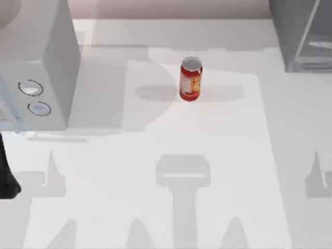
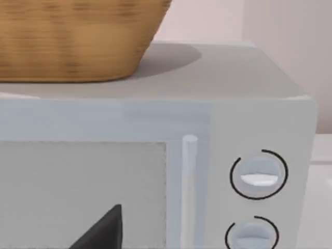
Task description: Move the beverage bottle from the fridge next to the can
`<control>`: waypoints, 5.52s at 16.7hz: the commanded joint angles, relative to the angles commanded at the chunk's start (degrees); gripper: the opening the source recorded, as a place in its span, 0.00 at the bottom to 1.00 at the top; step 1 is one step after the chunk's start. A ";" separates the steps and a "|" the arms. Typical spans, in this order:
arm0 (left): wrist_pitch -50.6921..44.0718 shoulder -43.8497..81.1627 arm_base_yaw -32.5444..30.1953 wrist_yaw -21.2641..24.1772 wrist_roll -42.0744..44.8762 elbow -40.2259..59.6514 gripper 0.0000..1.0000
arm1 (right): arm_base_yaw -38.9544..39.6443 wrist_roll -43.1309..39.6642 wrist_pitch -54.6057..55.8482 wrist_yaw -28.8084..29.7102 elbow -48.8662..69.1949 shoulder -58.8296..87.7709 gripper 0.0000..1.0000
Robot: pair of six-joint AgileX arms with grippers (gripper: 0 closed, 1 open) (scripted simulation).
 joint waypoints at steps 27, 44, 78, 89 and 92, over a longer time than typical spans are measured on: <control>0.00 0.00 0.00 0.00 0.00 0.00 1.00 | -15.72 0.34 60.07 -13.81 57.20 117.99 1.00; 0.00 0.00 0.00 0.00 0.00 0.00 1.00 | -14.52 0.27 55.12 -12.47 74.23 129.45 1.00; 0.00 0.00 0.00 0.00 0.00 0.00 1.00 | -14.53 0.40 47.67 -12.33 77.85 125.60 0.00; 0.00 0.00 0.00 0.00 0.00 0.00 1.00 | -15.85 0.44 47.68 -13.38 71.61 119.31 0.00; 0.00 0.00 0.00 0.00 0.00 0.00 1.00 | -17.29 0.46 50.92 -15.06 60.50 112.81 0.00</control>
